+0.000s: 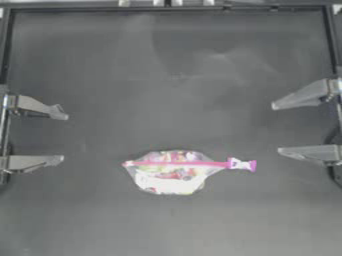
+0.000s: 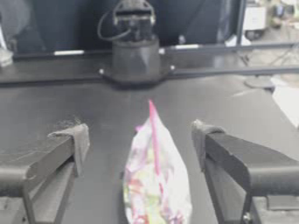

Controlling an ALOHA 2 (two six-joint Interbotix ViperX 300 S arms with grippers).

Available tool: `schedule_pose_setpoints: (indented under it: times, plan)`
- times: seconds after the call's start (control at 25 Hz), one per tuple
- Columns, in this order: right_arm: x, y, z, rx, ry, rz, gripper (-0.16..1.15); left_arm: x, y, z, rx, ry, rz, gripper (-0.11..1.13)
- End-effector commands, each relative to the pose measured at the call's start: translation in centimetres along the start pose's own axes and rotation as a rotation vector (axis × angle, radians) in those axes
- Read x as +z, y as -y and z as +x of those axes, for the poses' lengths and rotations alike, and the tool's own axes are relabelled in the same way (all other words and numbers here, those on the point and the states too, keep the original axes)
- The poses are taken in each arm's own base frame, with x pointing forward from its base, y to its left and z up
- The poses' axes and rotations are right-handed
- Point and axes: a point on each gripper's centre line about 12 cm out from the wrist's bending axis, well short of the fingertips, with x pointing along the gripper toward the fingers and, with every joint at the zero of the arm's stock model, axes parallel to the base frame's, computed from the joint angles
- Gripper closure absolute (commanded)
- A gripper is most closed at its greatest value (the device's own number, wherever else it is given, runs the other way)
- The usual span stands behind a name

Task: Put candy in bag

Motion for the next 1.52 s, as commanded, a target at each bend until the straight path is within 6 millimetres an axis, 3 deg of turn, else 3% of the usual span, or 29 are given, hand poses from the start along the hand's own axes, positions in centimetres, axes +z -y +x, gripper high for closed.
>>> schedule_pose_setpoints:
  times: [0.04,0.44,0.88,1.52]
  plan:
    - [1.8,-0.1,1.6,0.000,-0.086,0.013,-0.01,0.5,0.0,0.2,0.000,0.008,-0.003,0.02]
    - [4.7,-0.1,6.2,-0.015,-0.348,0.057,-0.01,0.3,0.0,-0.4,-0.001,0.017,-0.003,0.02]
    - [6.4,0.1,10.8,-0.038,-0.493,0.068,-0.01,-0.2,0.0,-0.6,-0.001,0.008,-0.003,0.02]
    - [6.1,-1.3,17.6,-0.037,-0.699,0.000,-0.01,-0.9,-0.1,-0.5,0.007,-0.020,-0.003,0.02]
